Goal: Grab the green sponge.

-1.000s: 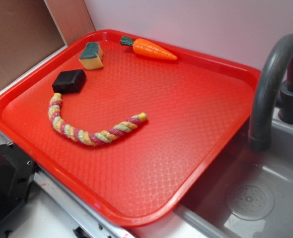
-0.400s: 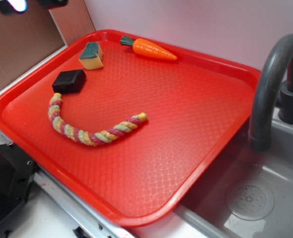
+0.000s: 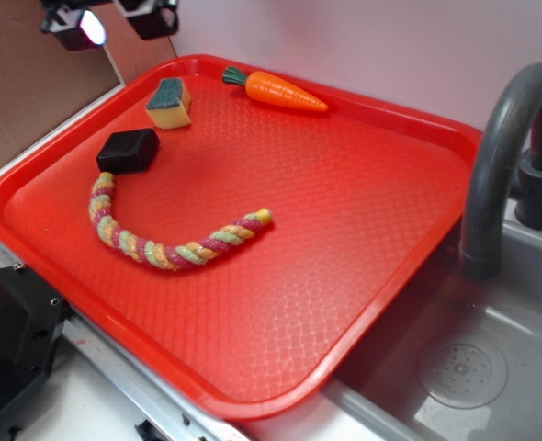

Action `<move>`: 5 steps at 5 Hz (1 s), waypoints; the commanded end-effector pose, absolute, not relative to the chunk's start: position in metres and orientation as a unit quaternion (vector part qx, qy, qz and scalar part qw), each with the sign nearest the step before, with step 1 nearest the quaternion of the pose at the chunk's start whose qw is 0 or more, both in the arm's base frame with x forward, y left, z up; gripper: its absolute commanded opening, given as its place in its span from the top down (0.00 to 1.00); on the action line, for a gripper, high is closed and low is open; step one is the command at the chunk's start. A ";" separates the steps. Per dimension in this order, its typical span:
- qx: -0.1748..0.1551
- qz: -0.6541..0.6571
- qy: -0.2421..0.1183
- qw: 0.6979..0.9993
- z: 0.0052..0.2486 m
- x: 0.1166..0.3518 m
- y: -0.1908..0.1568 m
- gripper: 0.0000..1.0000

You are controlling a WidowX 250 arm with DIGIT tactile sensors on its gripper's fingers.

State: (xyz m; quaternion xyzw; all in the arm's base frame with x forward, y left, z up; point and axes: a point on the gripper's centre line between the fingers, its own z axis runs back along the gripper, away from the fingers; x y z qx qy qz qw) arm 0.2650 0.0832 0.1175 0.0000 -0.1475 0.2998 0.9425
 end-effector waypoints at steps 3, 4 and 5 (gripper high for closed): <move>0.040 0.329 -0.124 0.935 0.057 0.294 0.124 0.00; 0.018 0.335 -0.110 0.936 0.043 0.292 0.129 0.00; 0.013 0.341 -0.100 0.934 0.035 0.290 0.132 0.00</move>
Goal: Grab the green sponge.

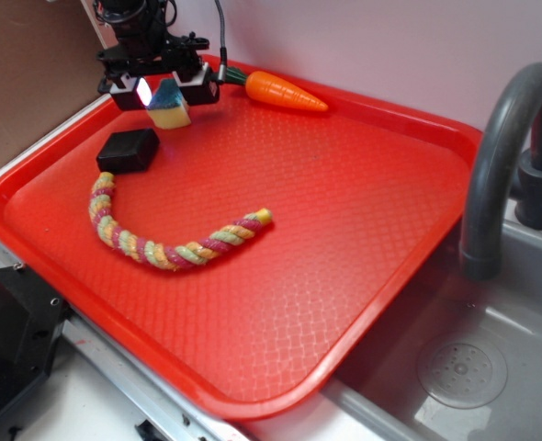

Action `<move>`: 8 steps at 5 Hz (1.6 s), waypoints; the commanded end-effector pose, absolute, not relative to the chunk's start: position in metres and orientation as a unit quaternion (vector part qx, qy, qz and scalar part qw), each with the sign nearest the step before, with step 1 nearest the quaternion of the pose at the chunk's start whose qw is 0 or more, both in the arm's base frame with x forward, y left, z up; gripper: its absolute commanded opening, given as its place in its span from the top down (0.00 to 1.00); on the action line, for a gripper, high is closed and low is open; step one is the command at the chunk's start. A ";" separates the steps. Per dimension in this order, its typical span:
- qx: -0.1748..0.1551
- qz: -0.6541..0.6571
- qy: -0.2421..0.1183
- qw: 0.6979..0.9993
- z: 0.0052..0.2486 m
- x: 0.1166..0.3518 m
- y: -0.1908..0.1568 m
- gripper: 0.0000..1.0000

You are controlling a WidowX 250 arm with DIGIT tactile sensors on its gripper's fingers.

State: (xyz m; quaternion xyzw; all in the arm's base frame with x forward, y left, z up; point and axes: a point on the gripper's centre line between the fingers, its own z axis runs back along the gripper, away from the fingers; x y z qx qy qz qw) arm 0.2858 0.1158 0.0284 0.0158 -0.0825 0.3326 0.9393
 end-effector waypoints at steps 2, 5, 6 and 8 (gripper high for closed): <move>-0.010 0.316 -0.094 0.944 0.034 0.287 0.126 1.00; -0.068 0.204 -0.046 0.976 0.137 0.290 0.076 1.00; -0.074 0.173 -0.071 0.980 0.173 0.280 0.034 1.00; -0.091 0.114 -0.108 0.983 0.239 0.230 -0.039 1.00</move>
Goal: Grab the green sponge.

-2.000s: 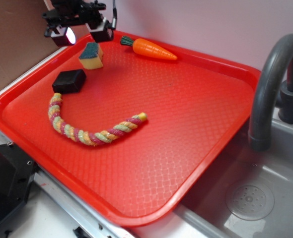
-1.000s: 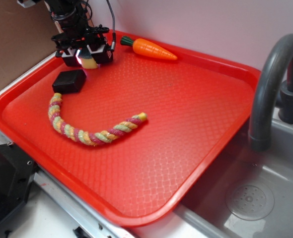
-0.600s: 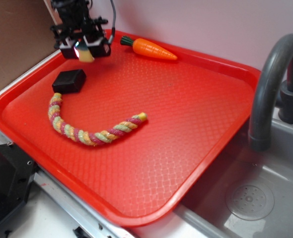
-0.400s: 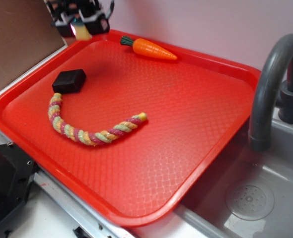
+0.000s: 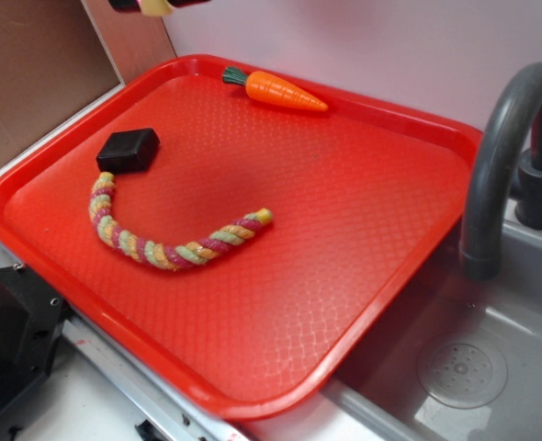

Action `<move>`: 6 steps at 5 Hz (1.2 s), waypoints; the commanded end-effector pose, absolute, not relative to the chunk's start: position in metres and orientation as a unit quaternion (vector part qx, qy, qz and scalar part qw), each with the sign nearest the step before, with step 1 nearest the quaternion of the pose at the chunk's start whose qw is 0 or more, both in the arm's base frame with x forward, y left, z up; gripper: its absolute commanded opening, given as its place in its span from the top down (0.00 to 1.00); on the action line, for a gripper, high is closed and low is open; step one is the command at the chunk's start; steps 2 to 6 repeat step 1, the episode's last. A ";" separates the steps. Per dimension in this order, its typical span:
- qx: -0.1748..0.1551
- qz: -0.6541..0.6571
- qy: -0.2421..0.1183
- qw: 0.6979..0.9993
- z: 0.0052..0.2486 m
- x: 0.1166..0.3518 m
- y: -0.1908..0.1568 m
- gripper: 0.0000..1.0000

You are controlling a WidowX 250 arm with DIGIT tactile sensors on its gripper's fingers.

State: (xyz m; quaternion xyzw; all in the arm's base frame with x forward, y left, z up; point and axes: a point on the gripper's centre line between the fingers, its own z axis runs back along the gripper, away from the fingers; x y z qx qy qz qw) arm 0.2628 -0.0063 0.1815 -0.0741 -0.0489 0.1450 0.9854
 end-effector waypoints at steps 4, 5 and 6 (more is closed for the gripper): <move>-0.087 0.142 -0.100 0.981 0.245 0.214 -0.054 1.00; -0.087 0.142 -0.100 0.981 0.245 0.214 -0.054 1.00; -0.087 0.142 -0.100 0.981 0.245 0.214 -0.054 1.00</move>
